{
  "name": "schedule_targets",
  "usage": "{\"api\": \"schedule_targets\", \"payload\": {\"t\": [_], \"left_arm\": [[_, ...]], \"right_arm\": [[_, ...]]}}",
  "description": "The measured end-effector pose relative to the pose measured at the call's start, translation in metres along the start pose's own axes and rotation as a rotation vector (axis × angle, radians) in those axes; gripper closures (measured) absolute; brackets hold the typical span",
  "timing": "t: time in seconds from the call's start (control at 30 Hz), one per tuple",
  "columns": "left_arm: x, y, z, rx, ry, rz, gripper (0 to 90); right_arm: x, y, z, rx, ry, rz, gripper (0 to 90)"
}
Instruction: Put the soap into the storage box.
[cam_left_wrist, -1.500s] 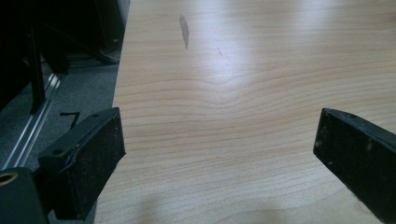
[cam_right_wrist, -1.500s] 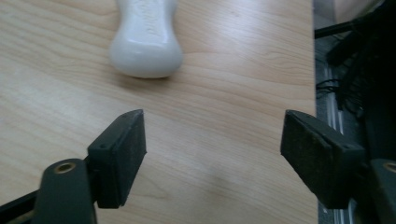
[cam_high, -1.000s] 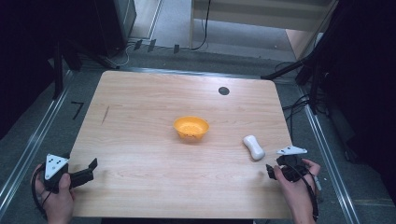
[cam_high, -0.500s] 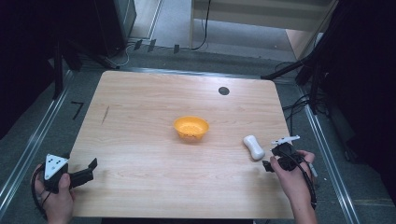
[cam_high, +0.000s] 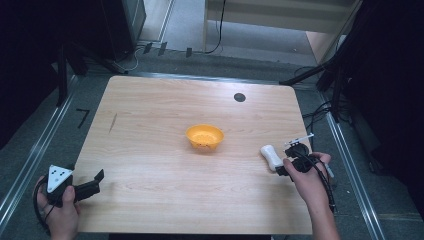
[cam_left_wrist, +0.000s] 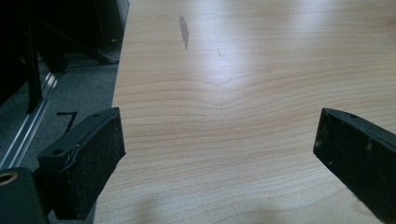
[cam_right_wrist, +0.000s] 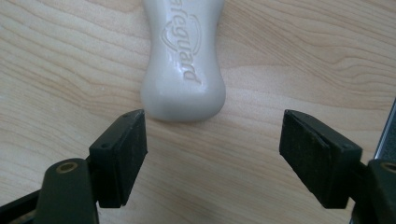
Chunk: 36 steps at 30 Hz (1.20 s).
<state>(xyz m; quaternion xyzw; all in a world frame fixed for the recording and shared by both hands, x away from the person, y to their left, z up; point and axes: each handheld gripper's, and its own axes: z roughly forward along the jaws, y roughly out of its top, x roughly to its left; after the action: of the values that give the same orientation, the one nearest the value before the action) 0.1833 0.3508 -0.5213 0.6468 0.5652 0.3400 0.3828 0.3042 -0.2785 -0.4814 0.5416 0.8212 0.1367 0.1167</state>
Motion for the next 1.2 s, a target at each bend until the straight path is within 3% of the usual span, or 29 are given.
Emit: {"api": "schedule_targets", "payload": {"t": [0.67,1.2], "left_arm": [[0.0,0.0,0.0,0.002,-0.004,-0.002,2.2],[0.001,0.0,0.0,0.006,-0.006,-0.004,2.2]], "right_arm": [[0.005,0.036,0.014,0.05,0.017,-0.002,23.6],[0.006,0.051,0.03,0.092,0.033,0.0,27.3]]}}
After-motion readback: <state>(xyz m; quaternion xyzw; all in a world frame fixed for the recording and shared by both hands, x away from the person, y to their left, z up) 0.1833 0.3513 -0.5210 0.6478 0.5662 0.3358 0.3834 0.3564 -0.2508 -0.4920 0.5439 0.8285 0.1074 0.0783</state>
